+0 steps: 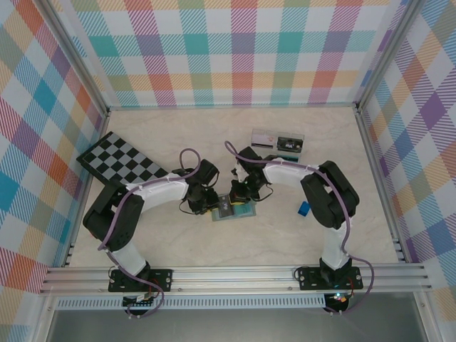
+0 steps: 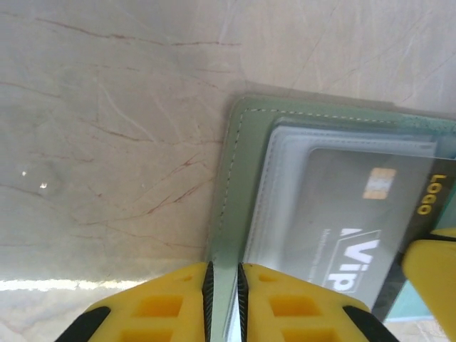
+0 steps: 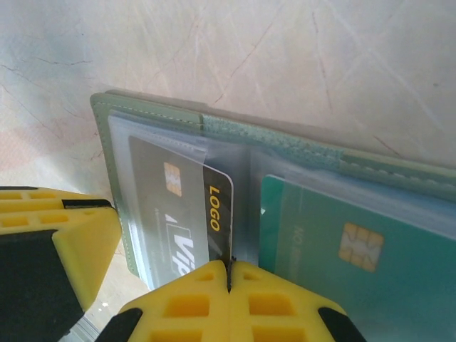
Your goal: Take the credit cards out of the card holder
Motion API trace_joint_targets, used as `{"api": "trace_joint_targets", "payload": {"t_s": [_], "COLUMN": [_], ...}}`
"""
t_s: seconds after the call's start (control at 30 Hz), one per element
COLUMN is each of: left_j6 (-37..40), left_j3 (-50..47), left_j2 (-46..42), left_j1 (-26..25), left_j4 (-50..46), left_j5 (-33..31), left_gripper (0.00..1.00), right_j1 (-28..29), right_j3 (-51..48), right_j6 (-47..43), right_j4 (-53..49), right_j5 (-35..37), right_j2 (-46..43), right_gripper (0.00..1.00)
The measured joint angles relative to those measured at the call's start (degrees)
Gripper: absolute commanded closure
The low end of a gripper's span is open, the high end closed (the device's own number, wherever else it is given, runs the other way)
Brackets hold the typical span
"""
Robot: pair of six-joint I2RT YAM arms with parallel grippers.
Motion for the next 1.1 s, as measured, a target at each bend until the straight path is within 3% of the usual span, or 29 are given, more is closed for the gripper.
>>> {"api": "trace_joint_targets", "payload": {"t_s": [0.43, 0.93, 1.1], "left_j6": [0.0, 0.7, 1.8], "left_j3": [0.0, 1.4, 1.6], "left_j2": [-3.0, 3.2, 3.3], "left_j1": [0.0, -0.1, -0.1], "left_j4": [2.8, 4.5, 3.8], "left_j5": [1.5, 5.0, 4.3], "left_gripper": [0.93, 0.98, 0.99], "right_j1": [-0.4, -0.8, -0.8], "right_j3": [0.0, 1.5, 2.7], "right_j6": [-1.4, -4.0, -5.3], "right_j4": [-2.6, -4.0, -4.5], "right_j5": [2.2, 0.7, 0.0], "right_j2": [-1.5, -0.7, 0.4], "right_gripper": [1.0, 1.0, 0.84]}}
